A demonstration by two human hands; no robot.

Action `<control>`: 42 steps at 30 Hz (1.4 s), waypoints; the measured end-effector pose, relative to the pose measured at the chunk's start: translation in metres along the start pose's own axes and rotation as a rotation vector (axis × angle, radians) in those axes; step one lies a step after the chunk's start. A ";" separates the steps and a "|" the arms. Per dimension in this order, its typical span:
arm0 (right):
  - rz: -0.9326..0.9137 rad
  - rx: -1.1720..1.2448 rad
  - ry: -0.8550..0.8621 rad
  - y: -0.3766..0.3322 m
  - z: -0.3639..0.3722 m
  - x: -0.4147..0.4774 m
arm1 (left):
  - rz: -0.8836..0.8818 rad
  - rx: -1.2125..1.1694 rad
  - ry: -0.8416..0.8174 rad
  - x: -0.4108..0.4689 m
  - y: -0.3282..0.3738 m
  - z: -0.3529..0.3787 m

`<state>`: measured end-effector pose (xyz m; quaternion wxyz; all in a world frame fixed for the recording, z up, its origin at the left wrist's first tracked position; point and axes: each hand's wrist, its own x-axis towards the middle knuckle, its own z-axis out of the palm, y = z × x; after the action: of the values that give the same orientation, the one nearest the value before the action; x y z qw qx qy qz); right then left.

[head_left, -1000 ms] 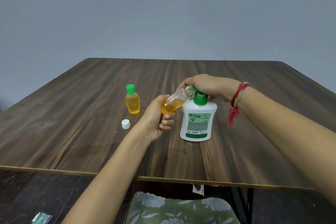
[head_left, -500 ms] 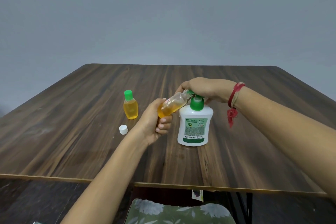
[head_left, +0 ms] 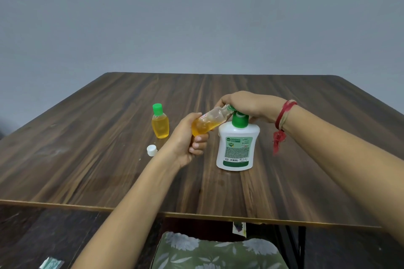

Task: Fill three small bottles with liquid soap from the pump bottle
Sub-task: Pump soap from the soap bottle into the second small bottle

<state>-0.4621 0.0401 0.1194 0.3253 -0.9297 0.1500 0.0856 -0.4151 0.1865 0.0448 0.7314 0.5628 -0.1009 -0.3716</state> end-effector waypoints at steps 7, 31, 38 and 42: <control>-0.010 -0.041 -0.005 -0.003 -0.002 -0.001 | 0.010 -0.015 0.002 -0.003 -0.001 0.000; -0.024 0.026 -0.012 0.000 -0.002 0.000 | 0.020 -0.032 -0.020 0.000 -0.004 0.000; -0.039 0.031 -0.005 0.000 0.001 0.000 | 0.012 -0.032 -0.033 0.001 -0.008 0.003; -0.011 -0.027 -0.016 -0.003 -0.004 -0.001 | 0.007 -0.038 -0.035 0.000 -0.008 0.003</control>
<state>-0.4619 0.0399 0.1241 0.3141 -0.9342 0.1413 0.0933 -0.4201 0.1832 0.0383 0.7414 0.5418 -0.1087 -0.3807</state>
